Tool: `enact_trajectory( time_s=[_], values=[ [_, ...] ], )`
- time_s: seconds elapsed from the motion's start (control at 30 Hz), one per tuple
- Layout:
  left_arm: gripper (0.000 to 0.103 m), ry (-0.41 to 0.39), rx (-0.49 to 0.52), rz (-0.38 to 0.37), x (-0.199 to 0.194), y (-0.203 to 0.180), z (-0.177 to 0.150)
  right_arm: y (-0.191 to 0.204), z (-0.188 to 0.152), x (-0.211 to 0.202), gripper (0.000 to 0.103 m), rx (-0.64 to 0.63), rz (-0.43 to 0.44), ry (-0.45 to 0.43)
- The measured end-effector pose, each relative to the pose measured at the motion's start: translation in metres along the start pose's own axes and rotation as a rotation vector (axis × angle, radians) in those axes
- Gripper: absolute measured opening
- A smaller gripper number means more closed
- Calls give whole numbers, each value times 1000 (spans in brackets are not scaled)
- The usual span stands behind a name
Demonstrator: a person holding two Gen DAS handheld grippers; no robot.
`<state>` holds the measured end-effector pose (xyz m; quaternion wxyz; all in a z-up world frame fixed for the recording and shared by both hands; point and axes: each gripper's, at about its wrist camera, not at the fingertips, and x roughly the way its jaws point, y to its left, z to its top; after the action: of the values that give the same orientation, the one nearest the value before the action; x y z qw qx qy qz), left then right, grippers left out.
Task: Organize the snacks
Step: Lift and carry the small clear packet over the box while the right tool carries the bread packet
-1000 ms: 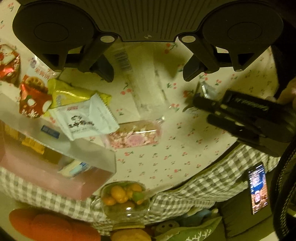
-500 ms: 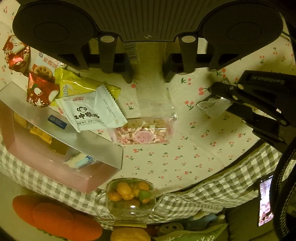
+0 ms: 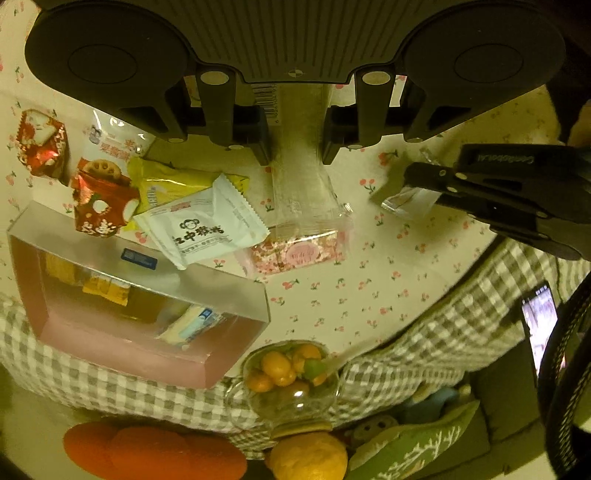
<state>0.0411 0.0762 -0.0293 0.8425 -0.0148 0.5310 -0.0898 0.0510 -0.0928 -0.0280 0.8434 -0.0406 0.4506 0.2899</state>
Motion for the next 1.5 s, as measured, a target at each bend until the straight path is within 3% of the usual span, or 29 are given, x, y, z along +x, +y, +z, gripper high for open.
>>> enact_trajectory(
  time_s=[0.77, 1.5],
  values=[
    [19, -88, -74, -88, -7, -19, 37, -73, 15, -52, 27, 318, -45, -76],
    [19, -165, -154, -164, 18, -52, 96, -138, 32, -59, 27, 515, -105, -151]
  ],
)
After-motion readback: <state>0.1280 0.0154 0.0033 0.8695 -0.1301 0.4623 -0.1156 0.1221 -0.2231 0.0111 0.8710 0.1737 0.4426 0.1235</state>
